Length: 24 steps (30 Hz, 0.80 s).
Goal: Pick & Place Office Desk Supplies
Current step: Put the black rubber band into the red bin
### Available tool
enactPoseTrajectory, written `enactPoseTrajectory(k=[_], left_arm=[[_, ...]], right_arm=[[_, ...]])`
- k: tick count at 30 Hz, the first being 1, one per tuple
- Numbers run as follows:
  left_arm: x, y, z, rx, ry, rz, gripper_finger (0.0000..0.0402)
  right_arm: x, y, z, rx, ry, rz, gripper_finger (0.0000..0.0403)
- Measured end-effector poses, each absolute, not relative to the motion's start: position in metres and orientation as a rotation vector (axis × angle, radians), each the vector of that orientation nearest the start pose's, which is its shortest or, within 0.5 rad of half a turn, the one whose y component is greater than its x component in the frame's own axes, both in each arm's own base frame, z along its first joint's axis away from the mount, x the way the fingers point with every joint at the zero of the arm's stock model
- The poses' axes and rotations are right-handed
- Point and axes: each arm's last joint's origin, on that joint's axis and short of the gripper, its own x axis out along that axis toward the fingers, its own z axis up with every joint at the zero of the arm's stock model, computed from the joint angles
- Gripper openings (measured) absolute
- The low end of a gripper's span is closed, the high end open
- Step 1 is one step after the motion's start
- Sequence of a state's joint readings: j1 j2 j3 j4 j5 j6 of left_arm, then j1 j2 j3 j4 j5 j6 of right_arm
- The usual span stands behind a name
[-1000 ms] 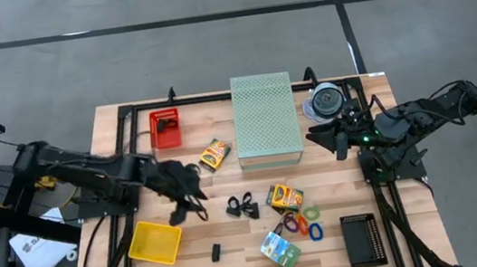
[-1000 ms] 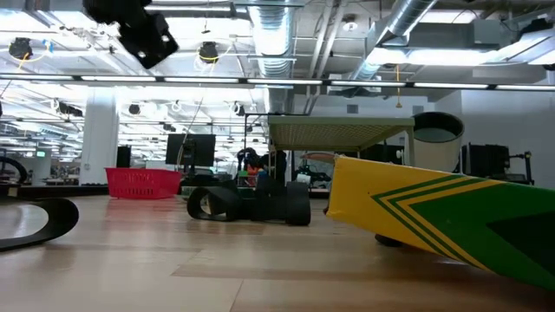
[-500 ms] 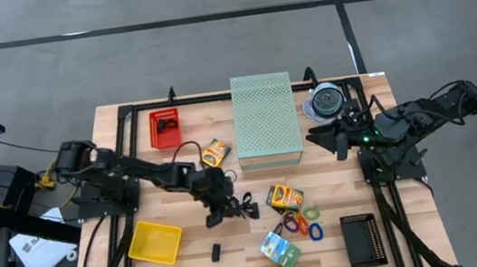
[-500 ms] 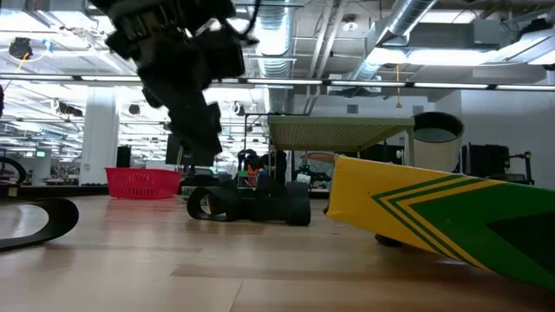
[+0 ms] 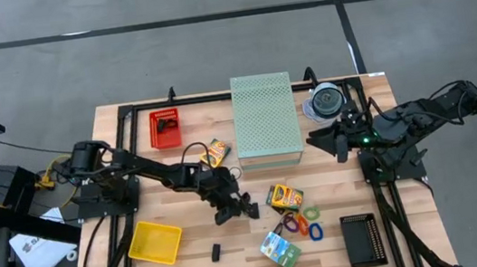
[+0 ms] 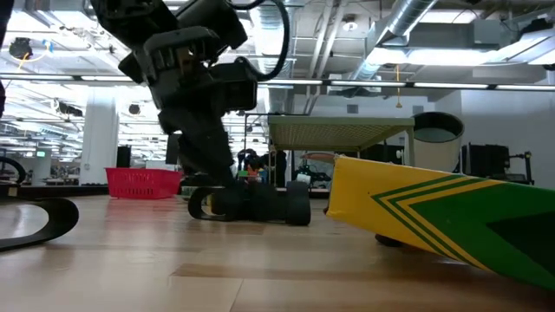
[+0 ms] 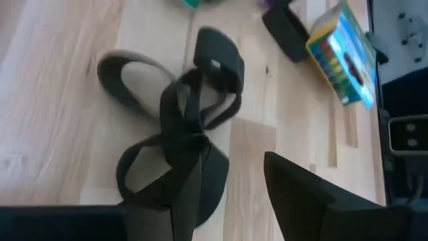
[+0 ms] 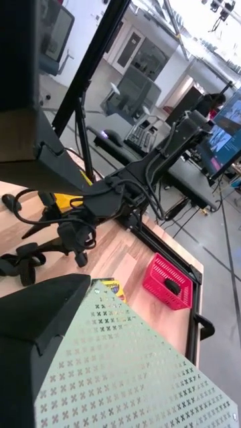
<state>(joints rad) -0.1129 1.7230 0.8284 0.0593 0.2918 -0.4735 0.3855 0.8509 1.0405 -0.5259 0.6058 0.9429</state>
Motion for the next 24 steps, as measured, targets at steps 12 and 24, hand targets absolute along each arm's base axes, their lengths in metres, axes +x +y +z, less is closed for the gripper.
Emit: enactPoseTrajectory(k=[12, 24], left_arm=[[0.320, -0.041, 0.138, -0.487, 0.925, -0.083, 0.0159], [0.318, -0.039, 0.149, -0.432, 0.885, -0.092, 0.0159]], right_arm=[[0.156, 0.045, 0.376, 0.765, 0.184, -0.340, 0.0202], [0.156, 0.045, 0.375, 0.772, 0.183, -0.341, 0.0202]])
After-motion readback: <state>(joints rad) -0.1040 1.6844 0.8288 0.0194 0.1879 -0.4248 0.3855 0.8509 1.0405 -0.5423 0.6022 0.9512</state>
